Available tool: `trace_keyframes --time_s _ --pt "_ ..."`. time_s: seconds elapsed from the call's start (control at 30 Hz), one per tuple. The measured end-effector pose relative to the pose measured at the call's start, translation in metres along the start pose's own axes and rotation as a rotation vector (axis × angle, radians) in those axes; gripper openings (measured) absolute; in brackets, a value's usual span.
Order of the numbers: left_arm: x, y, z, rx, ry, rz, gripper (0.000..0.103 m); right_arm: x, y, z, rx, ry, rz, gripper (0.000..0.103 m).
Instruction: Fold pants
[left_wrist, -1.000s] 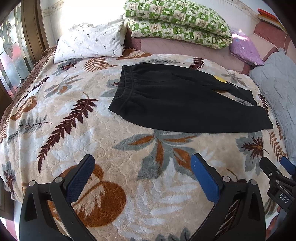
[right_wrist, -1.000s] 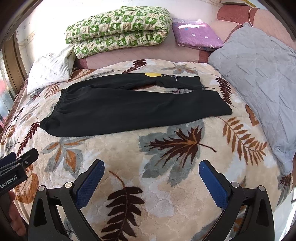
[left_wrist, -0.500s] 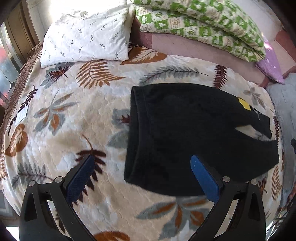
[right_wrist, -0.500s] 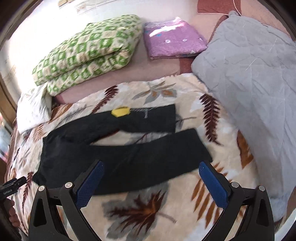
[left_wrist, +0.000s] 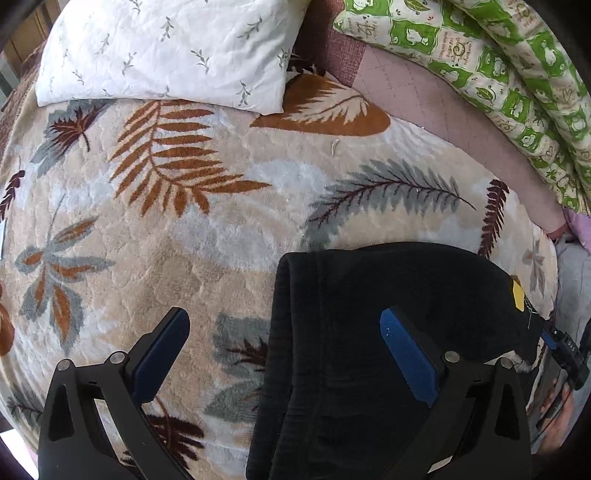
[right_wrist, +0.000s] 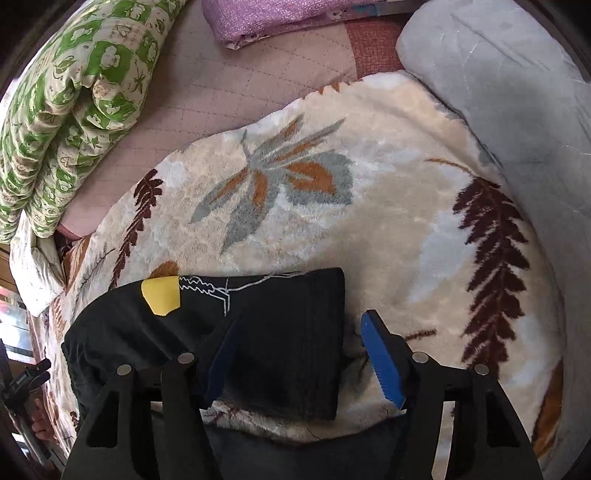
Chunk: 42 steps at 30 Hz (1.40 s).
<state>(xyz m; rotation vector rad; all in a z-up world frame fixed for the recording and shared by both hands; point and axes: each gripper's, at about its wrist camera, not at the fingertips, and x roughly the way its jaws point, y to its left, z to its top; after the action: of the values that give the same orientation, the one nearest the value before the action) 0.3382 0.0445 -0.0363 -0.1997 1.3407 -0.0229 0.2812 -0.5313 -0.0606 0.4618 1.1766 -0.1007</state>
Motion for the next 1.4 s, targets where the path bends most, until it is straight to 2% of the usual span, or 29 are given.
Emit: trace_keyframes --time_s 0.13,0.3,0.43,0.53,0.6,0.63,0.7,0.73,0.77,0.8,0.9,1.0,1.07,1.17,1.23,1.3,1.33,1.4 --pt "0.014 -0.001 0.009 -0.030 0.052 -0.075 0.103 0.007 0.001 0.004 0.008 0.010 0.029 0.058" --pt "0.026 -0.009 0.020 0.004 0.056 -0.082 0.103 0.012 0.000 0.010 0.010 0.010 0.027 0.058" --pt "0.034 -0.013 0.027 0.029 0.071 -0.117 0.101 0.014 -0.001 0.016 0.001 0.009 0.037 0.058" --pt "0.038 -0.017 0.028 0.058 0.097 -0.156 0.082 0.017 0.001 0.021 -0.026 0.012 0.043 0.058" --pt "0.038 -0.022 0.028 0.090 0.092 -0.124 0.054 0.019 0.001 0.023 -0.042 0.018 0.044 0.058" --pt "0.039 -0.024 0.028 0.109 0.091 -0.094 0.050 0.019 0.002 0.024 -0.052 0.018 0.048 0.057" --pt "0.039 -0.024 0.027 0.121 0.088 -0.069 0.028 0.020 0.002 0.025 -0.070 0.020 0.040 0.044" --pt "0.038 -0.022 0.028 0.120 0.086 -0.063 0.025 0.021 0.001 0.025 -0.078 0.026 0.031 0.040" --pt "0.037 -0.020 0.028 0.113 0.087 -0.071 0.018 0.021 0.000 0.025 -0.085 0.030 0.018 0.031" --pt "0.035 -0.018 0.027 0.108 0.082 -0.070 0.006 0.021 -0.002 0.025 -0.089 0.030 0.008 0.021" --pt "0.027 -0.022 0.022 0.150 0.060 -0.006 0.006 0.017 -0.007 0.024 -0.098 0.023 0.022 0.012" --pt "0.021 -0.027 0.014 0.196 0.026 0.039 0.006 0.011 -0.006 0.020 -0.128 0.013 0.019 0.011" --pt "0.022 -0.028 0.014 0.191 0.027 0.056 0.006 0.006 -0.003 0.019 -0.150 0.008 0.014 0.011" --pt "0.031 -0.027 0.016 0.160 0.056 0.056 0.006 0.001 -0.002 0.021 -0.152 -0.010 0.017 0.011" --pt "0.037 -0.028 0.018 0.147 0.060 0.047 0.008 0.003 -0.003 0.023 -0.134 -0.007 0.032 0.016" --pt "0.043 -0.029 0.021 0.130 0.074 0.037 0.019 0.009 -0.002 0.022 -0.119 0.013 0.058 0.016" --pt "0.045 -0.029 0.023 0.117 0.080 0.022 0.020 0.010 -0.002 0.021 -0.118 0.010 0.044 0.016" --pt "0.046 -0.027 0.026 0.072 0.075 0.022 0.020 0.017 -0.004 0.019 -0.089 0.038 0.072 0.019"
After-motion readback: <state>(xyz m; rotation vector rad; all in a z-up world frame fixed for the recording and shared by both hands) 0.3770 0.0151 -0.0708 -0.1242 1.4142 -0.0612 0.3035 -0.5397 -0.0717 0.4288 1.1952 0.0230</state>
